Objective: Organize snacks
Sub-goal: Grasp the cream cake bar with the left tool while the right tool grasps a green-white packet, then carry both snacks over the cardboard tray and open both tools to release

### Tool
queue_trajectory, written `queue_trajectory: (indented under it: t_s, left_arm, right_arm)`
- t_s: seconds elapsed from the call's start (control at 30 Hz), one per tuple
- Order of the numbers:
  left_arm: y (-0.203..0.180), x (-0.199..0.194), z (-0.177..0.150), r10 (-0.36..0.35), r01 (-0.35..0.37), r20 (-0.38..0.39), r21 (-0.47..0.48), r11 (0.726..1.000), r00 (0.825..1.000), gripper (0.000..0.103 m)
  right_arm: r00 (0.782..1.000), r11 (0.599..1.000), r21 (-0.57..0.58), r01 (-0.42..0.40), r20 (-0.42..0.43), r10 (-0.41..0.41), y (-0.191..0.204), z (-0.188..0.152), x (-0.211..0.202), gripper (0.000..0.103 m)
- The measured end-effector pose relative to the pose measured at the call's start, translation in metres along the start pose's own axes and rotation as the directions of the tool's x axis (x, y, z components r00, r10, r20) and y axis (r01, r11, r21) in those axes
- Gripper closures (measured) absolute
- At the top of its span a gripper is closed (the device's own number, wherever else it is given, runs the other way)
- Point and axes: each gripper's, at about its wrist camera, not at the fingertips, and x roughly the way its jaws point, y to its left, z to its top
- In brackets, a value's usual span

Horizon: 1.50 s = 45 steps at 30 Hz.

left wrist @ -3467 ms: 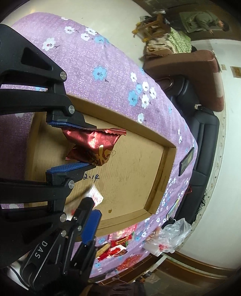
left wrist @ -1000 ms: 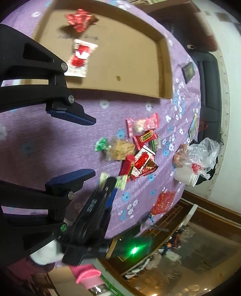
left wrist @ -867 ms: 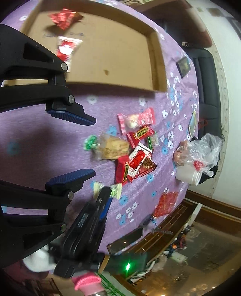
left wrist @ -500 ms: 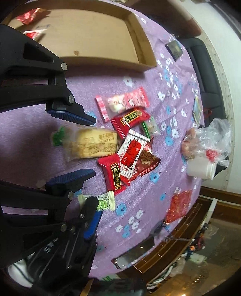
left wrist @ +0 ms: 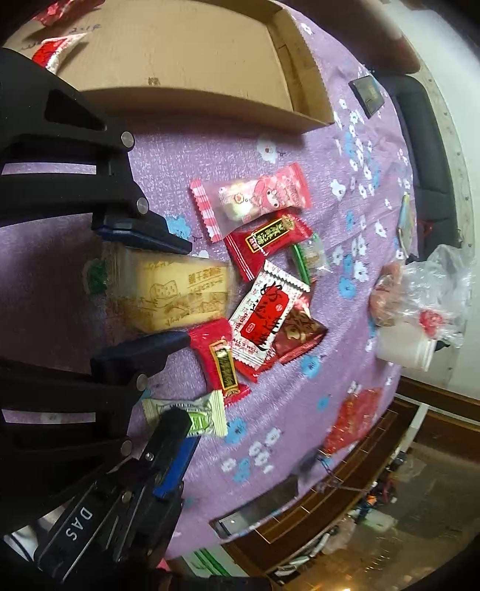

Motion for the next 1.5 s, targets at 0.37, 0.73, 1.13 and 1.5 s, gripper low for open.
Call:
queue_trajectory:
  t_s: [0.37, 0.73, 1.13, 1.5]
  left_arm:
    - [0.017, -0.07, -0.009, -0.094, 0.101, 0.115, -0.058, 0.993, 0.989, 0.061]
    - [0.034, -0.077, -0.027, -0.137, 0.146, 0.074, -0.131, 0.981, 0.988, 0.082]
    - [-0.001, -0.057, -0.092, 0.136, -0.13, -0.041, 0.125, 0.984, 0.99, 0.054]
    - [0.006, -0.052, -0.098, 0.121, -0.119, -0.013, 0.137, 0.983, 0.993, 0.07]
  right_arm:
    - [0.992, 0.995, -0.058, -0.082, 0.093, 0.087, 0.017, -0.001, -0.019, 0.082]
    - [0.995, 0.997, -0.061, -0.051, 0.085, 0.056, 0.017, -0.002, -0.014, 0.082]
    - [0.995, 0.994, -0.073, -0.08, 0.057, 0.084, 0.021, -0.003, -0.011, 0.082]
    - [0.993, 0.992, -0.08, -0.093, 0.061, 0.098, 0.023, -0.006, -0.013, 0.081]
